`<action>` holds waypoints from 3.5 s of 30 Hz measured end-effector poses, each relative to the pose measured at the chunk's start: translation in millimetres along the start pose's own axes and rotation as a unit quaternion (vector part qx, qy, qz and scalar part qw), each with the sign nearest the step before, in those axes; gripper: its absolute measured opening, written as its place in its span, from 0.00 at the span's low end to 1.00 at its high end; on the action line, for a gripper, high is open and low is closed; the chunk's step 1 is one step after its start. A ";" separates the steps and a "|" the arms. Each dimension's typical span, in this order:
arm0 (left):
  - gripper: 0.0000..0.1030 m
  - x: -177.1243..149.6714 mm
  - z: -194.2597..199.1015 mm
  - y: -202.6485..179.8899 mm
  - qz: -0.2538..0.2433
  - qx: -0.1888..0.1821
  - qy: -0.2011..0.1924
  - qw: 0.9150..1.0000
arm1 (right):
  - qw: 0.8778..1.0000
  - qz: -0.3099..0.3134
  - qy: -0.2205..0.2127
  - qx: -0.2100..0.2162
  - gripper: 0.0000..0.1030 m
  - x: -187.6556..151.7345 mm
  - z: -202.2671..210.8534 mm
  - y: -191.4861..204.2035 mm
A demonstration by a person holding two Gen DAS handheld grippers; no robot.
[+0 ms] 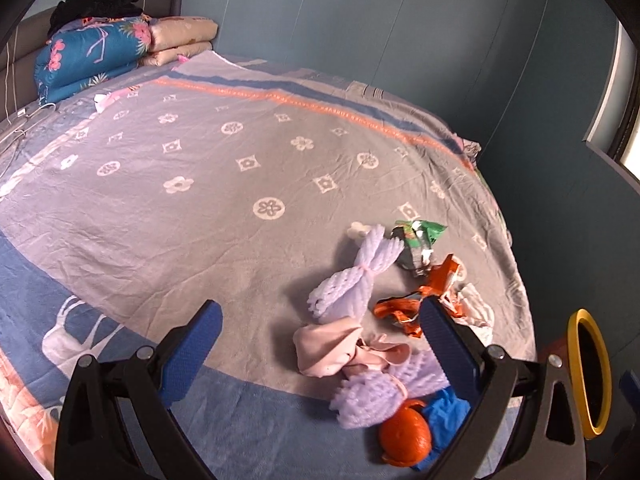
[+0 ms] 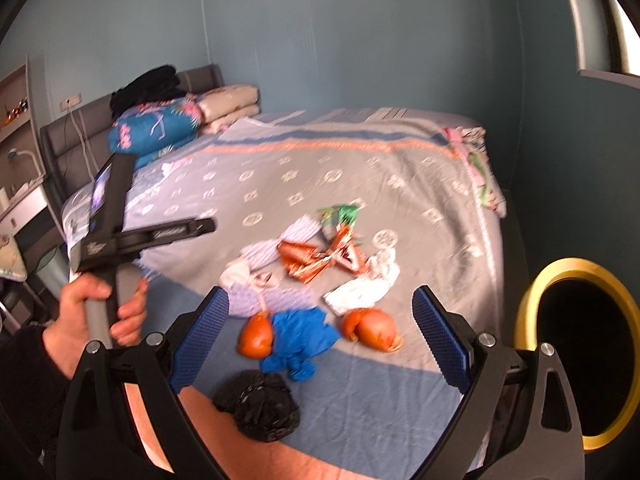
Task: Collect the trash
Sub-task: 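Move both tools back over the trash on the bed, then grasp the lavender mesh bundle with the left tool while the right tool grasps the black bag, then carry both items over the yellow-rimmed bin and open both tools to drop them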
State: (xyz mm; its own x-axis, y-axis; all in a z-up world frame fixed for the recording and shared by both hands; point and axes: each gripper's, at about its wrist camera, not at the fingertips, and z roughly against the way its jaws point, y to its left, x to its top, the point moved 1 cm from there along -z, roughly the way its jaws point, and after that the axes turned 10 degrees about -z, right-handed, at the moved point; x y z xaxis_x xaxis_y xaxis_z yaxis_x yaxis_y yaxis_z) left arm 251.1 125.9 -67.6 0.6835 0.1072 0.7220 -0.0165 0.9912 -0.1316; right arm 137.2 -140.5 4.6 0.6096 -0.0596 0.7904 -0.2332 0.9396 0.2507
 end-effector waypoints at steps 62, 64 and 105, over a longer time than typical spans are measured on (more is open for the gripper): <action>0.26 10.0 -130.8 -28.6 -0.065 -0.071 0.085 0.992 | 0.976 0.025 0.203 0.068 0.34 -93.1 -105.1 27.1; 0.26 10.8 -124.9 -29.8 -0.065 -0.076 0.078 0.992 | 0.976 0.014 0.205 0.078 0.33 -90.9 -103.1 24.5; 0.26 11.4 75.7 -38.2 -0.040 -0.078 -0.035 0.996 | 0.993 -0.030 0.090 0.070 0.32 -33.8 50.2 -19.5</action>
State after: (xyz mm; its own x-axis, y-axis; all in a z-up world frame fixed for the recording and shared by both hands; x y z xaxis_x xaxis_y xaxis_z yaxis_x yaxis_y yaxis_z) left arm 204.2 95.2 -2.9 0.6260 0.0379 0.7789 0.1535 0.9733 -0.1707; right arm 83.1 -173.8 1.0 0.7488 -0.0411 0.6615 -0.2870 0.8795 0.3796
